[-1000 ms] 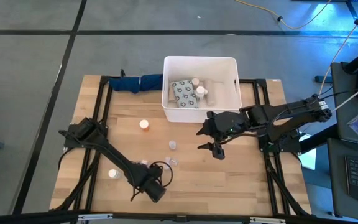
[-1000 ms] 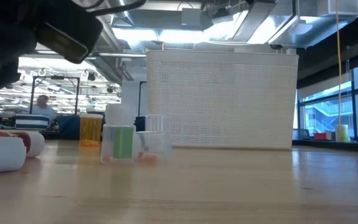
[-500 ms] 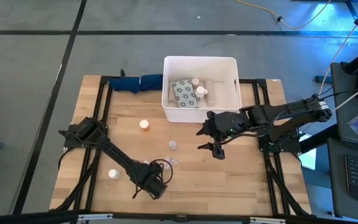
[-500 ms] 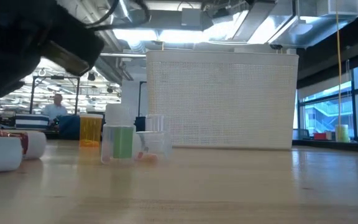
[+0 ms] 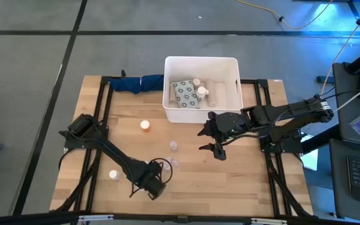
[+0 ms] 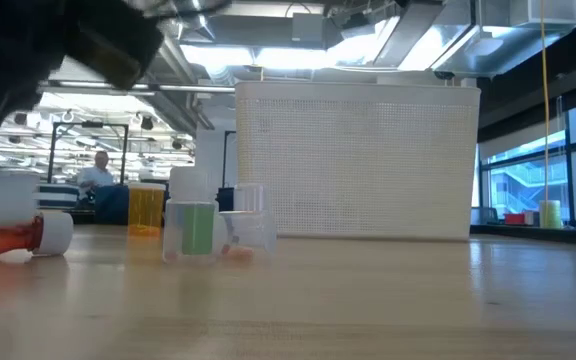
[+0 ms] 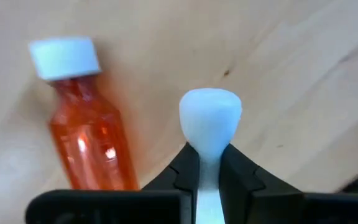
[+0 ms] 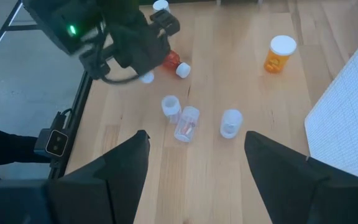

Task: Pick & place medical supplies in basket/bin
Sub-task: Put the white rolled gauze into the white bin

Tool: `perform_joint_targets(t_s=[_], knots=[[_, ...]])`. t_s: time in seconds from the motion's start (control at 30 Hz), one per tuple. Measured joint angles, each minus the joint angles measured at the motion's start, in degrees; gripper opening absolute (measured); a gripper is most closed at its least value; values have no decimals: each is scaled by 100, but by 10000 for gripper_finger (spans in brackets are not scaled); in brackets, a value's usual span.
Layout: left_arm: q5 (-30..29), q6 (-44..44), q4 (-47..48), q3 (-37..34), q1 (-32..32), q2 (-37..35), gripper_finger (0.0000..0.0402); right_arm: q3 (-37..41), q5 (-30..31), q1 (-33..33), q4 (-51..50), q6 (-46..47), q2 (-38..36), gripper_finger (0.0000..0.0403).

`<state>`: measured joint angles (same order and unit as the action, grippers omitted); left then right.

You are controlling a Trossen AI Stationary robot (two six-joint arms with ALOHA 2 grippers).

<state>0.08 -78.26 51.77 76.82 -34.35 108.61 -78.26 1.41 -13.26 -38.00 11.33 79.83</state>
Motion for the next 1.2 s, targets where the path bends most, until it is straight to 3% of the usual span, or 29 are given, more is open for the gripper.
perform_joint_targets(t_s=[0.17, 0.33, 0.47, 0.57, 0.67, 0.87, 0.97, 1.2], knots=[[-790, -11, 64, -1, 22, -830, 30, 0, 0, 0, 45, -57, 0, 265], [-2631, 30, -113, -1, 137, -1888, 38, 0, 0, 0, 574, -228, 0, 265], [-3866, 1003, -789, 2, 351, -2611, 38, 0, -2, 0, 1400, -266, 0, 265], [-4264, 2383, -1679, 2, 613, -3045, 35, 0, -2, 2, 2225, -301, 0, 265], [-4216, 3993, -2804, 2, 935, -3303, 38, -2, -4, 2, 2974, -296, 0, 265], [-3158, 6275, -4558, 2, 1509, -3504, 38, -7, 46, 53, 3399, -250, 0, 265], [-2725, 6827, -4899, 4, 1730, -3538, 36, -7, 284, 129, 3487, -148, 4, 265], [-1954, 7155, -5109, 4, 2198, -3523, 42, -7, 321, 361, 4037, 60, 7, 264]])
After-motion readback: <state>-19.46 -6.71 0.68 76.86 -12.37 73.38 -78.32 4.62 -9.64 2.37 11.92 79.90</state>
